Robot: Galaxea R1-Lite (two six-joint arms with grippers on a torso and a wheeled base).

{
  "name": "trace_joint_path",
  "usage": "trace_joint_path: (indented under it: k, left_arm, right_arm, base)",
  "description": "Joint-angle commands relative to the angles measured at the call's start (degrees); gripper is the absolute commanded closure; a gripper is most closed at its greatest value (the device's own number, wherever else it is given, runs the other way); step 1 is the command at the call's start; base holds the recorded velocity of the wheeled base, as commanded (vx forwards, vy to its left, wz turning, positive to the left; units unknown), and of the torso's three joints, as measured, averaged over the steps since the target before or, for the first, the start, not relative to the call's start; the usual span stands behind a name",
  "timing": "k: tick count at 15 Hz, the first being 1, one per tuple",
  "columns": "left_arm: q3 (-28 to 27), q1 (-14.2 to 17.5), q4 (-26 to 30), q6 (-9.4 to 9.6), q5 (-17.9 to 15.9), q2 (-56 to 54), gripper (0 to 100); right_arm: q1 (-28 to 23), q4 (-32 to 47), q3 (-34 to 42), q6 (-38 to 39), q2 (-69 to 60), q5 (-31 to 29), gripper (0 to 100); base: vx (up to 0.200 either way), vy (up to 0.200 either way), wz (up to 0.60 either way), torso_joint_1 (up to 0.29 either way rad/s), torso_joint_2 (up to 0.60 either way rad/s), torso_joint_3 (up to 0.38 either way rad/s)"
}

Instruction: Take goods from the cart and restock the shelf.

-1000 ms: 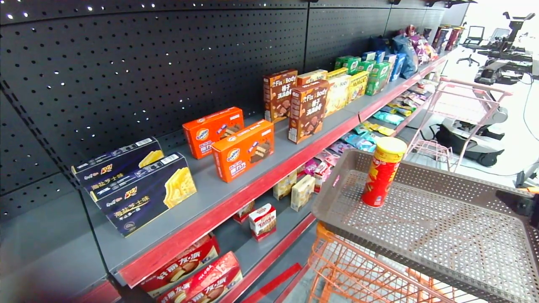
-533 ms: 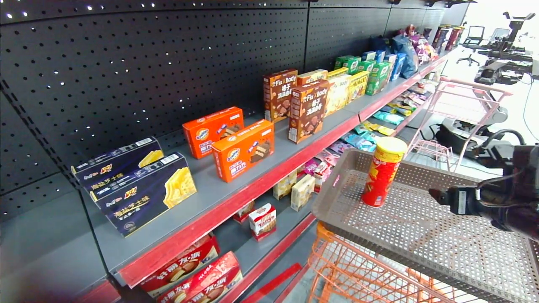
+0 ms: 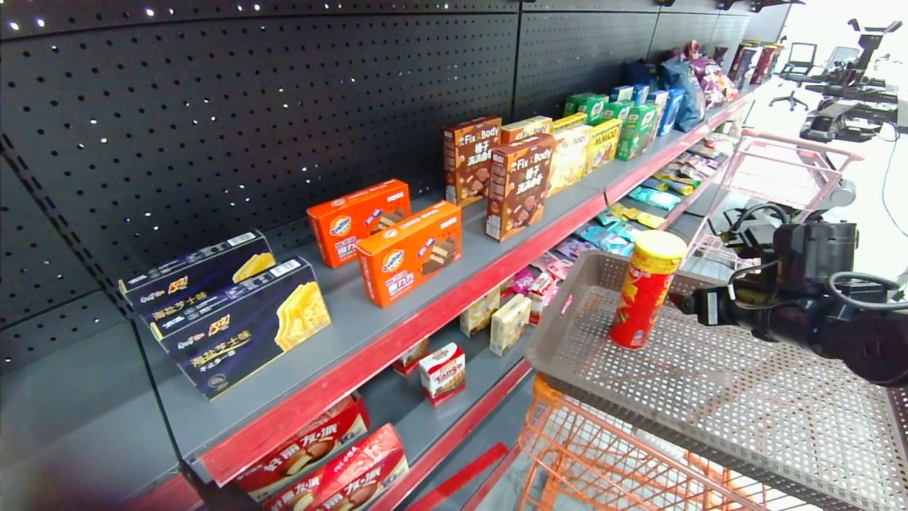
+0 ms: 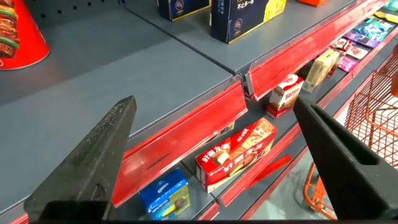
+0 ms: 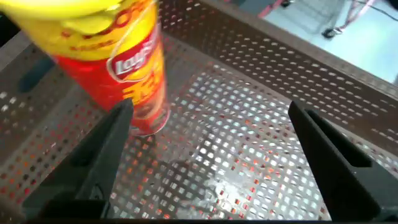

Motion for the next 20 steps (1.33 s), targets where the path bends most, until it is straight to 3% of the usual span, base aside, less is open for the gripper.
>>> trace_joint_path:
  k: [1,2,9,13,14,17,20]
  left_arm:
    - [0.00,-0.09,-0.02,-0.04,0.04,0.09,0]
    - [0.00,0.00,0.07,-0.04,0.04,0.09,0]
    - [0.00,-0.09,-0.02,-0.04,0.04,0.09,0]
    - [0.00,0.00,-0.02,-0.04,0.04,0.09,0]
    - [0.00,-0.09,-0.02,-0.04,0.04,0.09,0]
    - [0.00,0.00,-0.02,-0.04,0.04,0.09,0]
    - [0.00,-0.09,-0.02,-0.04,0.04,0.09,0]
  right_arm:
    - [0.21,-0.03,-0.39,-0.69,1.74,1.25,0]
    - [0.47,-0.03,-0.39,-1.75,1.83,3.89,0]
    - [0.73,-2.57,-4.08,-4.91,8.77,7.14,0]
    - [0.65,-2.40,-20.61,-11.06,20.55,10.83,0]
    - [0.65,-2.40,-22.54,-12.56,21.61,10.83,100]
    - [0.91,-2.49,-27.99,-20.29,25.47,11.10,100]
    - [1.61,-2.93,-28.43,-20.82,25.56,11.01,100]
  base:
    - [0.000,0.000,0.00,0.000,0.00,0.000]
    - [0.000,0.000,0.00,0.000,0.00,0.000]
    - [0.000,0.000,0.00,0.000,0.00,0.000]
    - [0.000,0.000,0.00,0.000,0.00,0.000]
    - [0.000,0.000,0.00,0.000,0.00,0.000]
    - [0.000,0.000,0.00,0.000,0.00,0.000]
    - [0.000,0.000,0.00,0.000,0.00,0.000]
